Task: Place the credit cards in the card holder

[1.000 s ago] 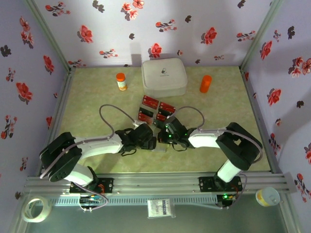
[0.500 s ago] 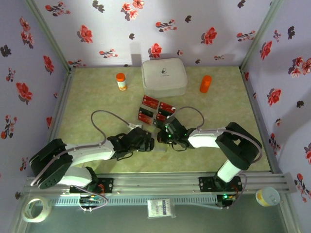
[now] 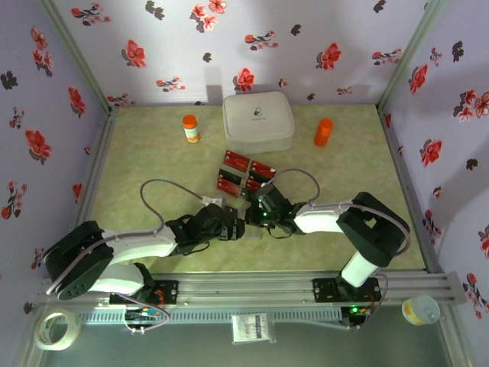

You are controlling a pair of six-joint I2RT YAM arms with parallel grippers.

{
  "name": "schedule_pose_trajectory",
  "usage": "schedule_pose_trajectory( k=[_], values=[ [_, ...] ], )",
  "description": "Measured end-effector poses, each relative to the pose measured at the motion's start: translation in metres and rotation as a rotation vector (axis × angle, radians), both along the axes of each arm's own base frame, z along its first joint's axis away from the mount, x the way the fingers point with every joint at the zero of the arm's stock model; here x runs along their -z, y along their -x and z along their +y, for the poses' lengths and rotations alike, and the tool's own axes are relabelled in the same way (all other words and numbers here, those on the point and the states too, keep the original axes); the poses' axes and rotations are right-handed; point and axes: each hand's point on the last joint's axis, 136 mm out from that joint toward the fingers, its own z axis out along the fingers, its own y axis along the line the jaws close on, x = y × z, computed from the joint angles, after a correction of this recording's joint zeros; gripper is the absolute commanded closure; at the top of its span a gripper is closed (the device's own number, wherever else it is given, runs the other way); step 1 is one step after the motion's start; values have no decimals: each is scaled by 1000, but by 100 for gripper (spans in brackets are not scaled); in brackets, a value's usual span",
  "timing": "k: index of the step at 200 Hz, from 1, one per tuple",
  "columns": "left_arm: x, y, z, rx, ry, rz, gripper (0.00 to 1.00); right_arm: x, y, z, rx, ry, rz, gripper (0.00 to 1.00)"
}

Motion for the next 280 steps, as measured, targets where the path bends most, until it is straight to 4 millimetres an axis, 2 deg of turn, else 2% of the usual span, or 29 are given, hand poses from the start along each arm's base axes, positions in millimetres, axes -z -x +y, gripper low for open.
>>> schedule_pose_trajectory(
  k=[36,73,98,111,126,150,179,203,224,280],
  values=[
    [2,1,-2,7,10,2,0,-1,-1,3,6,-20,4,100],
    [7,1,1,6,0,2,10,-2,-1,4,10,-26,7,100],
    [8,1,2,1,-1,-4,11,-2,-1,4,10,-26,8,100],
    [8,1,2,1,0,-5,11,-2,-1,4,11,-26,7,95],
    [8,1,2,-1,2,-8,12,-4,-1,3,10,-26,7,85],
    [9,0,3,-5,3,-13,15,-17,-1,2,16,-39,-10,71],
    [10,0,5,-8,0,-15,17,-33,-4,1,25,-62,-46,61],
    [10,0,5,-9,0,-18,17,-36,-5,0,35,-65,-51,53],
    [10,0,5,-10,2,-19,17,-33,-4,-2,36,-58,-47,49],
    [10,0,5,-10,7,-22,16,-17,-2,-2,31,-33,-19,48]
  ],
)
